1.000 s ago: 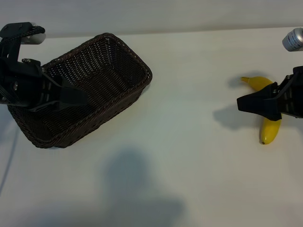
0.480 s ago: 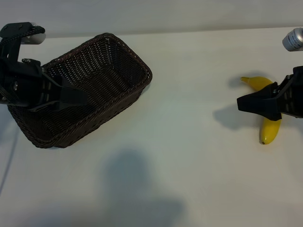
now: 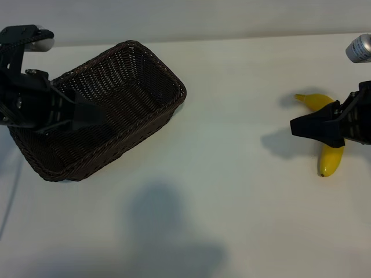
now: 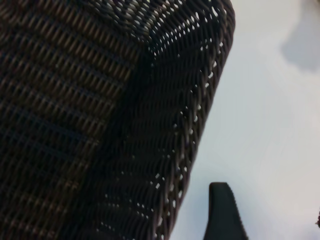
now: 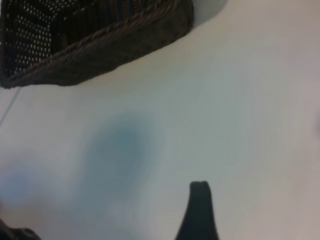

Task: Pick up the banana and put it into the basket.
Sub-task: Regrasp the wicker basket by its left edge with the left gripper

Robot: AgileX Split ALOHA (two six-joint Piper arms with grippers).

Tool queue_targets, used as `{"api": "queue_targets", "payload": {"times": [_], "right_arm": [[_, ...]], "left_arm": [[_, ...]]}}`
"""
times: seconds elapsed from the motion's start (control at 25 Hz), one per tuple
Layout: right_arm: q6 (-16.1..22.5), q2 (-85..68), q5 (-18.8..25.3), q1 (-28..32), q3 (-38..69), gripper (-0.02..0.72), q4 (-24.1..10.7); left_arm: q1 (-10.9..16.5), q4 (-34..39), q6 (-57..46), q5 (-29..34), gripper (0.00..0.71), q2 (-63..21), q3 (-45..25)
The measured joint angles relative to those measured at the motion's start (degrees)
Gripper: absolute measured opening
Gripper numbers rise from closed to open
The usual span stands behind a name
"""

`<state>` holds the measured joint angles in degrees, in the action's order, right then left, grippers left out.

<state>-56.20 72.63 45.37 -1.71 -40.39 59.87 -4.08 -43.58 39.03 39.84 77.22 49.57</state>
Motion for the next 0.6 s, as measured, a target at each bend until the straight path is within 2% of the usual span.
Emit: {"api": "queue_targets", "payload": {"times": [0.08,0.16,0.28,0.4,0.6], "right_arm": [[0.00,0.00,0.00,0.00,0.00,0.594,0.00],[0.48,0.00,0.00,0.00,0.00,0.594,0.00],[2.03,0.00,0.00,0.00,0.00,0.594,0.00],[2.61,0.00,0.00,0.00,0.00,0.594,0.00],[2.90,0.00,0.00,0.00,0.00,0.594,0.00]], "left_arm": [[0.53,0.00,-3.99,-0.42,0.476,0.00,0.00],[2.16,1.21,-10.07,-0.26,0.467,0.00,0.00],[5.83,7.10,-19.39,-0.17,0.458,0.00,0.00],[8.26,13.14,-26.61,1.19,0.456,0.00,0.00],[8.79,22.58,-36.57,3.94,0.456,0.00,0.00]]}}
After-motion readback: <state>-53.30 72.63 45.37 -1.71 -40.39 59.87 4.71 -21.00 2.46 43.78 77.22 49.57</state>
